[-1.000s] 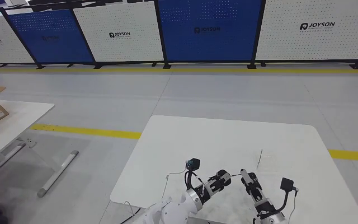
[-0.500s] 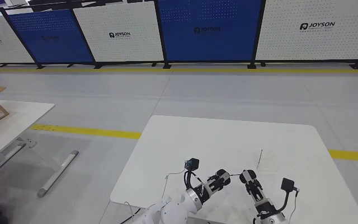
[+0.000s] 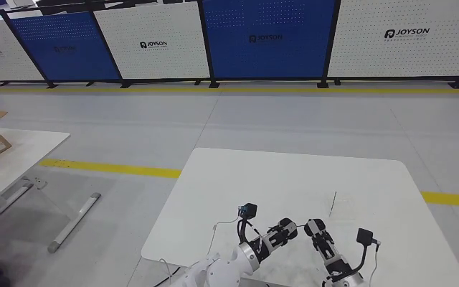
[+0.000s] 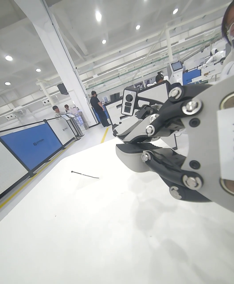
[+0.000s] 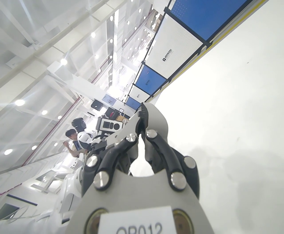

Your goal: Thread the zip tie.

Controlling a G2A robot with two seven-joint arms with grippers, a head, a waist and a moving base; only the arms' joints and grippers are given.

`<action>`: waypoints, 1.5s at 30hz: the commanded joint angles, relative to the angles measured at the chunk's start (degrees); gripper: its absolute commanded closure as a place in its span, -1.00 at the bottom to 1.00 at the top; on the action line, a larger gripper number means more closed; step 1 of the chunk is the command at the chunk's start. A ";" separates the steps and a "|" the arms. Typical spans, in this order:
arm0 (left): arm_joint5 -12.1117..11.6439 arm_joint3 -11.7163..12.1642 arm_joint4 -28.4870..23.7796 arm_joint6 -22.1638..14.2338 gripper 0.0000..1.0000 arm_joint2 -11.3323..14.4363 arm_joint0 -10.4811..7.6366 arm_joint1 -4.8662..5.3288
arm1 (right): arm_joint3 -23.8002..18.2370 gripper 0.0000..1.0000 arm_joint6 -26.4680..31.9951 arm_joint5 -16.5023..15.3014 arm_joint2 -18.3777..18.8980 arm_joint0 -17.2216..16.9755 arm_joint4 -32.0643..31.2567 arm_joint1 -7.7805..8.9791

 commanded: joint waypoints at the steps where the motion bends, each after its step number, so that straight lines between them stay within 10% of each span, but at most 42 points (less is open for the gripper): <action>1: -0.05 -0.01 -0.02 -0.06 1.00 0.01 -0.02 -0.01 | -0.06 1.00 0.08 0.00 0.03 -0.03 0.12 0.03; 10: 0.46 0.18 0.31 0.50 1.00 -0.10 0.03 -0.04 | -0.62 1.00 -0.04 0.00 0.17 -0.28 0.70 0.24; 15: 0.98 0.23 0.86 1.16 0.56 0.10 0.01 -0.13 | -0.25 1.00 -0.90 0.00 0.19 -0.29 0.38 0.25; 45: 1.00 -1.50 1.90 2.91 0.78 -1.78 1.66 0.13 | 0.01 1.00 -3.55 0.31 1.11 -0.74 -2.07 -0.24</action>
